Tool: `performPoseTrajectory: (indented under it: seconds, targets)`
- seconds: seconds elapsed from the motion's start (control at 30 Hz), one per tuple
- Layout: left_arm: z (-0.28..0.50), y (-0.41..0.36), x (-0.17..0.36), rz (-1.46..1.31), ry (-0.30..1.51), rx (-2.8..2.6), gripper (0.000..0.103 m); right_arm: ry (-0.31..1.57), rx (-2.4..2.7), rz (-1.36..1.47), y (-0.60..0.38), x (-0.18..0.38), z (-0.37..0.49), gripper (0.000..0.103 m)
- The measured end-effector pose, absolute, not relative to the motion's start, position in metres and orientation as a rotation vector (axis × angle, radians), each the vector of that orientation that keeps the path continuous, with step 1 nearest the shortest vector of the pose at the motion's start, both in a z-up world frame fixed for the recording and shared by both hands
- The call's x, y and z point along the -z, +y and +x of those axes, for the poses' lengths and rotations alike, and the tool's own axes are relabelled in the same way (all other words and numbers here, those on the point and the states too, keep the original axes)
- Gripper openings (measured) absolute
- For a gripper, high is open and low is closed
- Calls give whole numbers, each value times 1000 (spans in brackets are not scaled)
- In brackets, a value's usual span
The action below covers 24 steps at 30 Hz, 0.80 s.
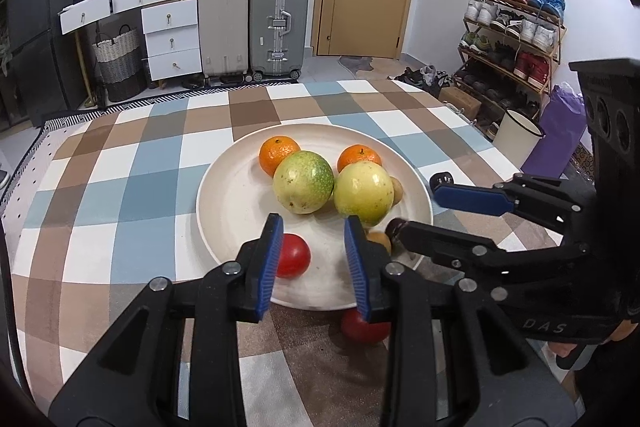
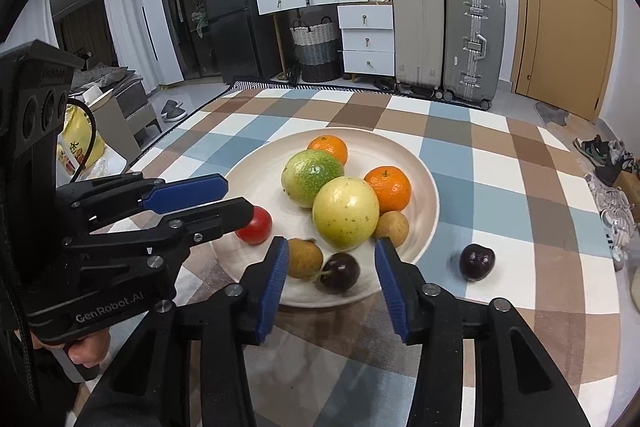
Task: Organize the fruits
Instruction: 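Open the left tool to drop the brown fruit on the plate while the right tool releases the plum there, then withdraw both open tools from the plate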
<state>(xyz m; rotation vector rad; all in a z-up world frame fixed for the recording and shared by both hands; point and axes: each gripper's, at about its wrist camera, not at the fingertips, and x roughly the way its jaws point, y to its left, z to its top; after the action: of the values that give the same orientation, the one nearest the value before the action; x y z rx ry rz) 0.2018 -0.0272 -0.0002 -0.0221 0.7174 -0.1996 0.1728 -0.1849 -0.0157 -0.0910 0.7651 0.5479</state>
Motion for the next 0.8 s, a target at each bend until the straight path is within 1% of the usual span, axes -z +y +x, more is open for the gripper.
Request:
performPoseTrajectory:
  seconds: [0.03,0.1,0.13,0.17,0.2,0.23,0.27,0.37,0.4,0.47,0.57,0.8]
  targets:
    - [201,-27,0,-24,719,197,39,764,-543,-89,-187,15,172,52]
    - [199,-24,-2,-32,715,190,52,759,-535,-87,-191,13,171,59]
    - [198,-23,-3,-36,711,186,55,757,-533,-85,-193,12,171,66]
    - [196,-21,-5,-39,706,183,61,753,-532,-81,-195,11,170,71]
    - [194,-20,-7,-43,701,179,68,747,-529,-73,-198,10,169,73]
    - [192,-18,-9,-47,697,173,73,744,-527,-66,-201,9,167,78]
    - [190,-17,-11,-49,694,162,82,742,-525,-60,-203,8,167,83]
    - [182,-14,-18,-48,678,136,88,732,-526,-44,-209,3,163,91]
    - [180,-13,-20,-49,678,134,93,728,-525,-43,-211,2,162,92]
    - [172,-10,-23,-57,668,117,102,723,-519,-43,-213,0,159,99]
    - [162,-8,-25,-60,667,108,102,723,-516,-41,-217,-3,157,102]
    - [140,-7,-28,-48,669,73,102,710,-502,-52,-226,-10,146,102]
